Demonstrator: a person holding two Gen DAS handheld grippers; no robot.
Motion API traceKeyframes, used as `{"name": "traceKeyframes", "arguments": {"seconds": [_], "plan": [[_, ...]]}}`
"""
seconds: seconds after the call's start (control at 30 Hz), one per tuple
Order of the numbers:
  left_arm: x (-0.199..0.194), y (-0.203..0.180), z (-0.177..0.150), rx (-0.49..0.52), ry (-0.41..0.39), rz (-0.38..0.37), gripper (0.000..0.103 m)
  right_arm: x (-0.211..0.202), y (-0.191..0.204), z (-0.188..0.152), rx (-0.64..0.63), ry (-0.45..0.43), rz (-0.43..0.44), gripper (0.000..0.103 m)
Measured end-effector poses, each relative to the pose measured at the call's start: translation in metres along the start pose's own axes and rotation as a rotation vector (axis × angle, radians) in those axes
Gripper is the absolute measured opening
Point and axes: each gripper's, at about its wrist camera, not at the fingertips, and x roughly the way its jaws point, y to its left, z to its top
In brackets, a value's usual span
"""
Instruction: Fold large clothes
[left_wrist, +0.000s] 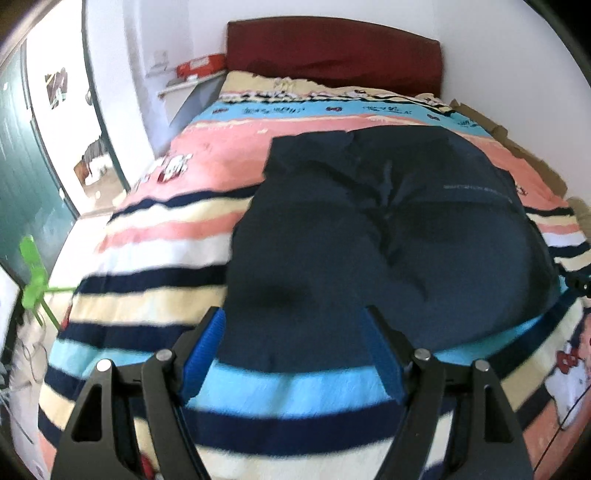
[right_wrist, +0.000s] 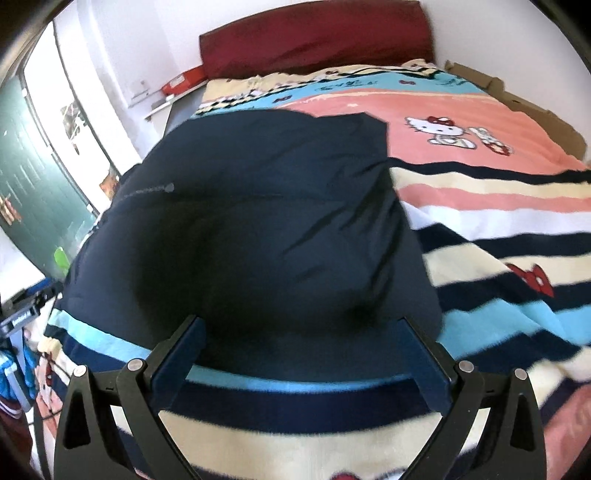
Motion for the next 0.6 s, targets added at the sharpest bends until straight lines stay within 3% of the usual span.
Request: {"name": "traceKeyframes", "arguments": {"seconds": [0.17, 0.37, 0.6], "plan": [[-0.030, 0.041, -0.011, -0.093, 0.011, -0.013, 0.075, -0.037, -0.012, -0.008, 0.031, -0.033, -0.018, 0.102], [-0.051, 0.061, -0.015, -0.137, 0.014, -0.052, 0.075, -0.073, -0.018, -0.017, 0.028, -0.082, -0.015, 0.102], [-0.038, 0.079, -0.009, -0.211, 0.030, -0.139, 0.075, -0.081, -0.031, -0.012, 0.011, -0.098, -0.019, 0.102]]}}
